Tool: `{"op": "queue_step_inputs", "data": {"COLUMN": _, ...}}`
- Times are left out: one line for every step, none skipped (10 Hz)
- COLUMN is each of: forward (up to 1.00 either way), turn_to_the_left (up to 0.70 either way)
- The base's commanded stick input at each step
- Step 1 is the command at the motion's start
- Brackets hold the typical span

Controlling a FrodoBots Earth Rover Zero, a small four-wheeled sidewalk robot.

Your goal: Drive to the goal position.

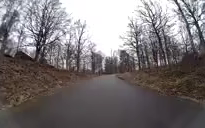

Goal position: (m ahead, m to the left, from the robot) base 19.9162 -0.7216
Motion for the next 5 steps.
{"op": "queue_step_inputs", "data": {"forward": 1.0, "turn_to_the_left": 0.0}}
{"op": "queue_step_inputs", "data": {"forward": 1.0, "turn_to_the_left": 0.0}}
{"op": "queue_step_inputs", "data": {"forward": 1.0, "turn_to_the_left": 0.0}}
{"op": "queue_step_inputs", "data": {"forward": 1.0, "turn_to_the_left": 0.0}}
{"op": "queue_step_inputs", "data": {"forward": 1.0, "turn_to_the_left": 0.0}}
